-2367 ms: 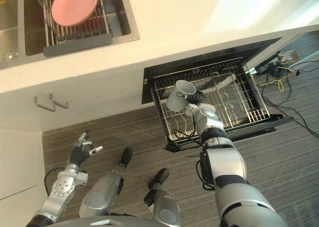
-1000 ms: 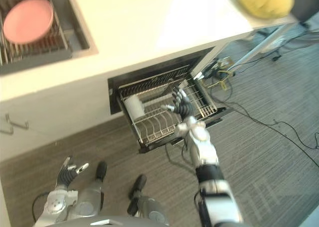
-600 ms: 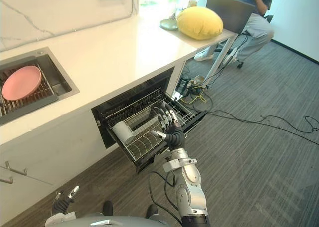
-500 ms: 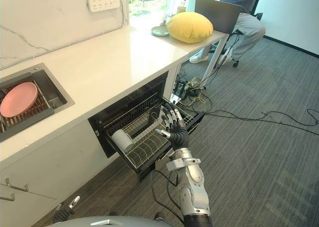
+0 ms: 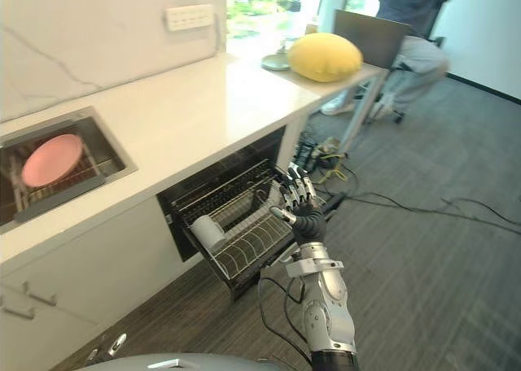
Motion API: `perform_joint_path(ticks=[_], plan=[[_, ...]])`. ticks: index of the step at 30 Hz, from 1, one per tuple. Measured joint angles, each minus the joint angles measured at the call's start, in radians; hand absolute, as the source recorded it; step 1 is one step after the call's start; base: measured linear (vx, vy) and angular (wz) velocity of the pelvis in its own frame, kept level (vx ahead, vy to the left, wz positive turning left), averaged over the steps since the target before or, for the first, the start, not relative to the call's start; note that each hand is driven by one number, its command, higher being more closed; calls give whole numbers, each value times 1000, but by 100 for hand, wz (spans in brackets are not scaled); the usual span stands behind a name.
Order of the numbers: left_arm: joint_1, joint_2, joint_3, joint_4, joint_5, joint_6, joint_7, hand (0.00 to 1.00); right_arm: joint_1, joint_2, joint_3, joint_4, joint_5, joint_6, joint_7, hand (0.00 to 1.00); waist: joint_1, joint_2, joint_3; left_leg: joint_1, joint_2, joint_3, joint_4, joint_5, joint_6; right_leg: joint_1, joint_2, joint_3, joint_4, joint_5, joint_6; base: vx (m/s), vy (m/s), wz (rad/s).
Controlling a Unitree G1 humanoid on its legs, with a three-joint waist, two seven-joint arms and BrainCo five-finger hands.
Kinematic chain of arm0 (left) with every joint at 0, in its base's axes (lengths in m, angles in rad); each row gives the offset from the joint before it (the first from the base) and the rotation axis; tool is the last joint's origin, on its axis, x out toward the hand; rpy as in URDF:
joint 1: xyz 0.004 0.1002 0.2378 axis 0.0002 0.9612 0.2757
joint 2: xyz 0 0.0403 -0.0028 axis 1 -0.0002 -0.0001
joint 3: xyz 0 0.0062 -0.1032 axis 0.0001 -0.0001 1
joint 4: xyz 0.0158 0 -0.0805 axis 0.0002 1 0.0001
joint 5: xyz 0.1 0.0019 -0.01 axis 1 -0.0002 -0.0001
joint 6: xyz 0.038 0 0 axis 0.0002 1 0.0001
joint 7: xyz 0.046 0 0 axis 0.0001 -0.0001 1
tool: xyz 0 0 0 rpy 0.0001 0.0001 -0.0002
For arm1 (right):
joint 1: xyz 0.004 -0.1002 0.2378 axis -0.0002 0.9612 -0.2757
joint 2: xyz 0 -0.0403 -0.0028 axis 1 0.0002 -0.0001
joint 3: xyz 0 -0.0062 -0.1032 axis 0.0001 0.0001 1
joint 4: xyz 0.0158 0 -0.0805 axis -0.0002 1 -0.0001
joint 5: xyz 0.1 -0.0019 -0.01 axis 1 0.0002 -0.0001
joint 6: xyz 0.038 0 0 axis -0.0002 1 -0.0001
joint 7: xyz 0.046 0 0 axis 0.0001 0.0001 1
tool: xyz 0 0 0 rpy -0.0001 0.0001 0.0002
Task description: Walk over to the sink, pick up the cup, carry it to the dishwasher, place the cup inside the dishwasher, then close the dishwasher door
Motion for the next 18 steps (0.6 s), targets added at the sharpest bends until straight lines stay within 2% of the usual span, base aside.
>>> perform_joint_path(ticks=[1,2,3,4,5,7,9,11,13,14,15,16,17,18], plan=[[2,-1,35,25,3,-5,-12,0,-1,2,-27,-34,-5,6,-12,0,-1,-23,-3,-19,17,127,32,-25,52,28,-19,-84,-22,15,-1,12,87,182],[-2,-7,66,52,23,-7,-22,0,-4,-4,-66,-57,-6,5,-21,0,-6,-38,5,-49,70,311,132,-54,94,48,-52,-162,-26,13,7,46,124,185],[-3,-15,74,53,27,-8,-24,0,-7,-15,-86,-59,-5,4,-24,0,-4,-27,10,-68,103,385,195,-67,101,57,-59,-194,-15,8,13,56,170,170],[-1,-29,71,58,32,-12,-26,0,-12,-49,-117,-56,-4,4,-37,0,1,0,16,-84,130,429,246,-72,63,69,-63,-231,18,-12,23,46,173,163],[26,-45,61,54,37,-24,-26,0,-13,-79,-156,-41,6,3,-40,0,5,14,14,-88,98,372,233,-59,9,71,-85,-223,74,-54,26,13,239,165],[45,-45,48,40,40,-30,-23,0,-22,-74,-169,-41,12,-7,-34,0,6,-3,13,-65,32,320,132,-19,19,78,-118,-188,85,-79,24,-19,220,112],[65,-46,49,28,41,-34,-20,0,-47,-63,-158,-41,14,-9,-30,0,8,-11,19,-1,-14,303,-28,65,23,84,-140,-190,97,-78,29,-54,107,51],[68,-41,42,26,41,-33,-20,0,-43,-44,-144,-40,14,-14,-33,0,9,-18,20,0,-30,278,-28,70,23,86,-158,-189,123,-80,27,-50,89,39],[63,-25,18,20,44,-29,-21,0,-33,-22,-130,-40,7,-17,-40,0,3,-23,23,-12,-46,250,-29,64,31,74,-178,-191,190,-106,-13,-35,67,46],[62,-13,-2,4,44,-23,-21,0,-16,-15,-121,-41,1,-26,-42,0,0,-26,21,-26,-57,224,-29,62,34,46,-196,-178,257,-136,-67,-34,54,70],[57,-3,-19,-14,54,-23,-22,0,6,-13,-112,-42,-11,-36,-52,0,-12,-27,21,-46,-62,186,-29,62,34,0,-201,-107,333,-142,-133,-18,66,82],[50,3,-24,-14,63,-23,-22,0,17,-11,-109,-42,-22,-38,-61,0,-21,-28,21,-56,-61,163,-28,62,34,-24,-193,-52,365,-132,-150,55,45,112],[32,20,-35,-14,70,-19,-22,0,35,2,-106,-43,-36,-40,-83,0,-38,-22,21,-66,-54,112,-28,66,40,-59,-154,72,397,-147,-154,67,8,101],[25,29,-41,-13,70,-15,-22,0,42,10,-104,-43,-36,-41,-89,0,-45,-32,26,-72,-51,89,-28,69,44,-63,-123,121,389,-174,-126,56,-58,114]])
